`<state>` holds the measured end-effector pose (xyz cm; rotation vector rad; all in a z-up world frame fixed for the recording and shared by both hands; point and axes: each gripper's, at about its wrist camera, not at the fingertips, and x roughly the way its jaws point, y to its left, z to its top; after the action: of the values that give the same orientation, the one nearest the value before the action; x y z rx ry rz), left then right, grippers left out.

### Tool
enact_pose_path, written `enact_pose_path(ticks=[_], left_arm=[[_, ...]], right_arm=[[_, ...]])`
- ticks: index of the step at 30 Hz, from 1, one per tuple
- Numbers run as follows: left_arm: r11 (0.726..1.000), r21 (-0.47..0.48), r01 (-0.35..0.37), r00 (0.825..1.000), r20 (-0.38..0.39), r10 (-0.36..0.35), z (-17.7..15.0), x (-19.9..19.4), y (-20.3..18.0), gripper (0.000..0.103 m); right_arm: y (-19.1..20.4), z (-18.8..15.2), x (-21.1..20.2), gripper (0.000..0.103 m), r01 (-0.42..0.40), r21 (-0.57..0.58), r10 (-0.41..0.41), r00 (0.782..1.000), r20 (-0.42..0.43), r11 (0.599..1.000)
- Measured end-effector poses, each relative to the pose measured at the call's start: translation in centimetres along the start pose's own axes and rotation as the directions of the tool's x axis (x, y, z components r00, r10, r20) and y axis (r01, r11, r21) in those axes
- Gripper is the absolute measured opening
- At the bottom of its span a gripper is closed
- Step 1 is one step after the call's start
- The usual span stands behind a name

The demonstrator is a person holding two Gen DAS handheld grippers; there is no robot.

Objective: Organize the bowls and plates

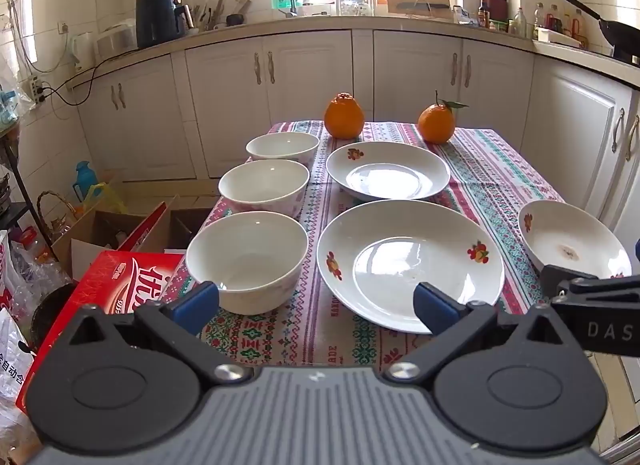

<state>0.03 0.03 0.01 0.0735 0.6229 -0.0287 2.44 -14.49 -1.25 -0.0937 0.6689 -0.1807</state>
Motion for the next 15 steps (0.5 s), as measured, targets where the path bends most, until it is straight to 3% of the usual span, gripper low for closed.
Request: enact_pose_path(ticks=[15], left_arm=[[1.0, 0.001, -0.001, 1.0, 0.0, 0.001, 0.0, -0.02, 0.0, 0.102]], right_arm=[[0.21, -0.04, -0.18, 0.103, 0.005, -0.007, -0.005, 1.0, 0.004, 1.0]])
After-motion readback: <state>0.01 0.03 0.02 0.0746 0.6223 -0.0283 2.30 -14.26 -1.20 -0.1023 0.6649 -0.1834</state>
